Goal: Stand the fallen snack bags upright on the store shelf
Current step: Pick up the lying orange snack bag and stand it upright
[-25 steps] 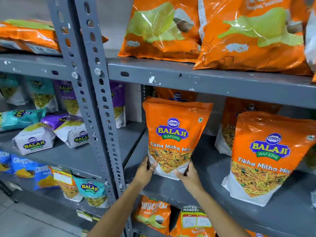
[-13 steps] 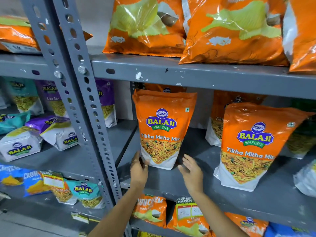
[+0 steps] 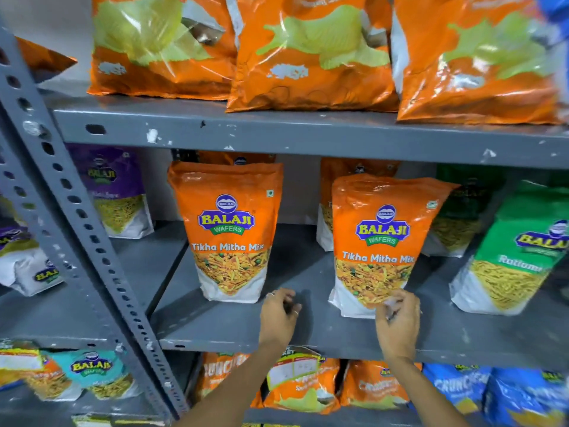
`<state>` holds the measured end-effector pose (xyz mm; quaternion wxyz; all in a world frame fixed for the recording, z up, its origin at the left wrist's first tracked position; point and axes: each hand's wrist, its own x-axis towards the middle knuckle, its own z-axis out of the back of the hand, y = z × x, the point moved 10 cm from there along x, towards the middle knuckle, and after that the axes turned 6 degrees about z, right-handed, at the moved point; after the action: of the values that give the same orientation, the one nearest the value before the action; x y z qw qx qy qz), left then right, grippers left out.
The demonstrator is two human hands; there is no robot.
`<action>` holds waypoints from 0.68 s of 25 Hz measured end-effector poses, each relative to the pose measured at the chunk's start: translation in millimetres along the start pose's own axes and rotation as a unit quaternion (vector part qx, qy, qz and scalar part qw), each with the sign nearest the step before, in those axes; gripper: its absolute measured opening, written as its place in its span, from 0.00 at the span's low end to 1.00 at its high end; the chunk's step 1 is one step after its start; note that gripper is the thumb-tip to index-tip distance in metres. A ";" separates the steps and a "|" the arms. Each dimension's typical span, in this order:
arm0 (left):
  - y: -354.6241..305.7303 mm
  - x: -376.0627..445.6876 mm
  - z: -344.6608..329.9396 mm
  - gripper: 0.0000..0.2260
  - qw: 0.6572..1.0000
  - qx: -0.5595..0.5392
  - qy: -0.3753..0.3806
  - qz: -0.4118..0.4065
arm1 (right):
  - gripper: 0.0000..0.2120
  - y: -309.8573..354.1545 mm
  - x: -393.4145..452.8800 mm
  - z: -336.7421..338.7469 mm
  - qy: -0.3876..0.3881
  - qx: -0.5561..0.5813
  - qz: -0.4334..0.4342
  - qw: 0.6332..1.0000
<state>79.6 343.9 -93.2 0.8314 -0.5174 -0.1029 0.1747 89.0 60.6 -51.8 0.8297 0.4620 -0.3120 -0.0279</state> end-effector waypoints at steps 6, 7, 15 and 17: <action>-26.9 -0.5 -87.2 0.29 0.985 0.139 0.104 -0.008 | 0.24 -46.6 15.9 -7.1 0.152 0.031 -0.035 0.987; -28.7 2.4 -94.0 0.28 0.982 0.155 0.104 -0.013 | 0.24 -50.5 16.8 -10.4 0.172 0.038 -0.040 0.984; -26.1 13.2 -103.3 0.23 0.975 0.215 0.048 0.017 | 0.22 -62.7 31.6 -27.6 0.234 0.070 -0.044 0.969; -26.7 15.7 -106.1 0.19 0.974 0.220 0.046 0.027 | 0.22 -64.4 36.0 -29.4 0.231 0.076 -0.050 0.969</action>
<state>136.3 251.9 -116.5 0.9236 -0.3322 -0.0096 0.1909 149.5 33.8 -95.7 0.8393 0.5326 -0.0899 0.0618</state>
